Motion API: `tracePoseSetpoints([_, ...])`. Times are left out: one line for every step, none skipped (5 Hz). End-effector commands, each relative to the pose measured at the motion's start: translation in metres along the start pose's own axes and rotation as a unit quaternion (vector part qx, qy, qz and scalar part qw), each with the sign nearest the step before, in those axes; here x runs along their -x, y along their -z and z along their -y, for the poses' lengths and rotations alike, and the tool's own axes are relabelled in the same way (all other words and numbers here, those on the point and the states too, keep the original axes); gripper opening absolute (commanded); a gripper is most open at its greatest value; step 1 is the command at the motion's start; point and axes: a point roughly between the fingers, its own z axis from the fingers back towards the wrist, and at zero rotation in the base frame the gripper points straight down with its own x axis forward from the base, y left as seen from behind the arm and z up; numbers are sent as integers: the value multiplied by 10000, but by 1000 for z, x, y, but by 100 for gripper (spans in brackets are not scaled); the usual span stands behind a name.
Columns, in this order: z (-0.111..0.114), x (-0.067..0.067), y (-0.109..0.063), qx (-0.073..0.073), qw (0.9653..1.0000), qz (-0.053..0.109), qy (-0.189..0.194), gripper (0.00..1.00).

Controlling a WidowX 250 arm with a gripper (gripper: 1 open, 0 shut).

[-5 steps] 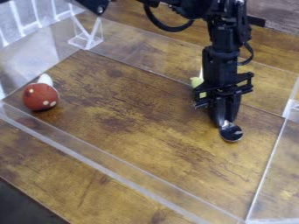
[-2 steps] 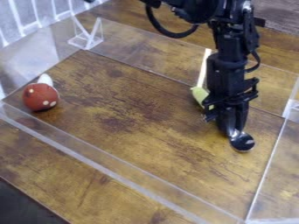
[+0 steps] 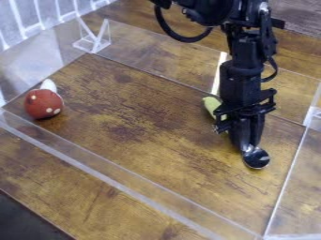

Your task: Move the green spoon to the left

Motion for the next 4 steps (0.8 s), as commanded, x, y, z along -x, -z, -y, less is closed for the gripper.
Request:
tracePoseSetpoints([10,-4,-59,789,9965,160,-243,0])
tracePoseSetpoints([10,-8,-61,903,9943,117,-555,0])
tracePoseSetpoints([10,-3,-69,1004,9923,41,-721,0])
tracePoseSetpoints([10,2,-75,1109,9899,-33,-878,0])
